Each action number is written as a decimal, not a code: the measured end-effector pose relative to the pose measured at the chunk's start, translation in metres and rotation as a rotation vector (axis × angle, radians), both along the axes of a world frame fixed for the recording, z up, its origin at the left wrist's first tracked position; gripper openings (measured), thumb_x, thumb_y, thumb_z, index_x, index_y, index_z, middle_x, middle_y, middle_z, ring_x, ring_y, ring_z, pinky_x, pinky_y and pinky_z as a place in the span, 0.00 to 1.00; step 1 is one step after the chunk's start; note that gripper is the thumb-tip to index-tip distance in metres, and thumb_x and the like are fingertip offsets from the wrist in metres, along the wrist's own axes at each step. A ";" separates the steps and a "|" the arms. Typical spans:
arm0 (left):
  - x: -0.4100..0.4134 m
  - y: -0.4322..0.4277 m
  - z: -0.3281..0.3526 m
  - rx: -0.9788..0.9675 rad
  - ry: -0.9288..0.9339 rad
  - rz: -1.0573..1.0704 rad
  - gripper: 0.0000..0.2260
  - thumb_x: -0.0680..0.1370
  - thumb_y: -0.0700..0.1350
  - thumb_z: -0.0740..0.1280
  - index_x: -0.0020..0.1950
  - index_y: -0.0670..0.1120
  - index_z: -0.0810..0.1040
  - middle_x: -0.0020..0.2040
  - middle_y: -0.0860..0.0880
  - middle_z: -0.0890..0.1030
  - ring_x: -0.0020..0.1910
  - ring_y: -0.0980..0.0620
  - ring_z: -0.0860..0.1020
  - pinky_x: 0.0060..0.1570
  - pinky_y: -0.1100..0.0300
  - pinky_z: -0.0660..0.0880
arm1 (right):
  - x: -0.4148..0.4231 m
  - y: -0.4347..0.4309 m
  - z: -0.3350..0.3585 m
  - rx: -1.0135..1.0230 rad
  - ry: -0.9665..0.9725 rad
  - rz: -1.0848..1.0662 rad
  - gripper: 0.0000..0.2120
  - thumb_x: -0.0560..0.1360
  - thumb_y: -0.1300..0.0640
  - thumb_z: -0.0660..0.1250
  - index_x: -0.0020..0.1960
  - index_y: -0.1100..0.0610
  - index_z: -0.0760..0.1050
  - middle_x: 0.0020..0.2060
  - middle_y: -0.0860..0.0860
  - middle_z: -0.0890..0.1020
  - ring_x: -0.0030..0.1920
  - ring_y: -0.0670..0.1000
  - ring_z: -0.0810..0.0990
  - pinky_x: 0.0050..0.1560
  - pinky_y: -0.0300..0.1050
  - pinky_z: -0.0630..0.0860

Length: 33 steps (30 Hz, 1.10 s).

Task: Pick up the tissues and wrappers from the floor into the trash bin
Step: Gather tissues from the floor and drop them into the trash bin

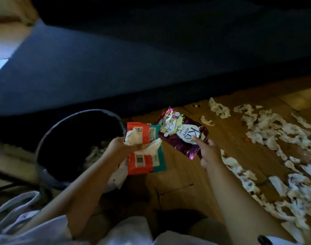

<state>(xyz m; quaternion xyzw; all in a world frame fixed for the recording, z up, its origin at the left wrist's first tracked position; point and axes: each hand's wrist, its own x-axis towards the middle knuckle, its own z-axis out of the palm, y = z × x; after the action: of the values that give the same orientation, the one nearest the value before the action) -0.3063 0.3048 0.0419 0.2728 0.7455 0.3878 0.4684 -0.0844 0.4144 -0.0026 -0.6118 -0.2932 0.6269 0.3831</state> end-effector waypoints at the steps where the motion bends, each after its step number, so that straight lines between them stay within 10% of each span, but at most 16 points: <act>1: -0.013 -0.013 0.005 0.009 0.018 0.018 0.15 0.67 0.45 0.75 0.51 0.43 0.79 0.44 0.45 0.84 0.42 0.49 0.84 0.43 0.55 0.81 | -0.013 -0.002 0.004 0.020 0.029 0.037 0.44 0.66 0.56 0.76 0.74 0.58 0.55 0.70 0.61 0.68 0.69 0.59 0.69 0.68 0.58 0.67; 4: -0.054 -0.045 0.019 0.057 0.049 0.114 0.15 0.66 0.45 0.77 0.49 0.42 0.81 0.43 0.44 0.85 0.41 0.49 0.84 0.46 0.54 0.81 | -0.051 -0.011 0.022 0.044 0.085 0.147 0.50 0.58 0.52 0.79 0.73 0.58 0.58 0.67 0.59 0.72 0.63 0.58 0.74 0.61 0.59 0.74; 9: -0.112 -0.077 0.037 0.101 0.130 0.282 0.08 0.66 0.45 0.77 0.41 0.46 0.81 0.39 0.47 0.84 0.35 0.52 0.83 0.40 0.60 0.80 | -0.109 -0.019 0.055 0.076 0.108 0.297 0.20 0.70 0.63 0.71 0.60 0.61 0.70 0.52 0.60 0.81 0.39 0.49 0.79 0.29 0.42 0.78; 17: -0.166 -0.084 0.010 -0.007 0.160 0.359 0.08 0.66 0.42 0.77 0.39 0.46 0.79 0.42 0.43 0.83 0.39 0.47 0.81 0.47 0.54 0.78 | -0.203 -0.015 0.054 0.282 -0.201 0.579 0.29 0.65 0.56 0.77 0.62 0.63 0.72 0.55 0.60 0.81 0.54 0.59 0.81 0.55 0.58 0.79; 27: -0.193 -0.059 -0.050 -0.246 0.375 0.240 0.18 0.69 0.49 0.75 0.53 0.42 0.76 0.47 0.45 0.80 0.48 0.47 0.78 0.43 0.58 0.74 | -0.270 -0.031 0.022 0.519 -0.613 0.877 0.15 0.71 0.61 0.71 0.57 0.62 0.74 0.50 0.55 0.81 0.51 0.54 0.80 0.53 0.49 0.77; 30: -0.191 -0.059 -0.059 -0.292 0.398 0.192 0.31 0.67 0.47 0.77 0.67 0.44 0.71 0.58 0.45 0.80 0.54 0.49 0.79 0.44 0.60 0.75 | -0.278 -0.034 -0.001 0.613 -0.772 0.949 0.04 0.74 0.61 0.65 0.46 0.63 0.76 0.41 0.58 0.82 0.43 0.57 0.80 0.39 0.49 0.76; 33: -0.192 -0.058 -0.069 -0.308 0.338 0.087 0.18 0.65 0.49 0.78 0.51 0.45 0.80 0.47 0.48 0.82 0.42 0.52 0.78 0.35 0.63 0.72 | -0.285 -0.040 -0.020 0.610 -0.901 1.012 0.06 0.74 0.65 0.61 0.41 0.66 0.74 0.39 0.61 0.80 0.41 0.60 0.79 0.31 0.49 0.68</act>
<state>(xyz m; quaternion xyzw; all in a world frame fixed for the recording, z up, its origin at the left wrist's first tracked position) -0.4980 0.2473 -0.0276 0.2268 0.8748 0.2382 0.3556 -0.3693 0.3749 -0.0225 -0.4663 -0.8290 0.3058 0.0428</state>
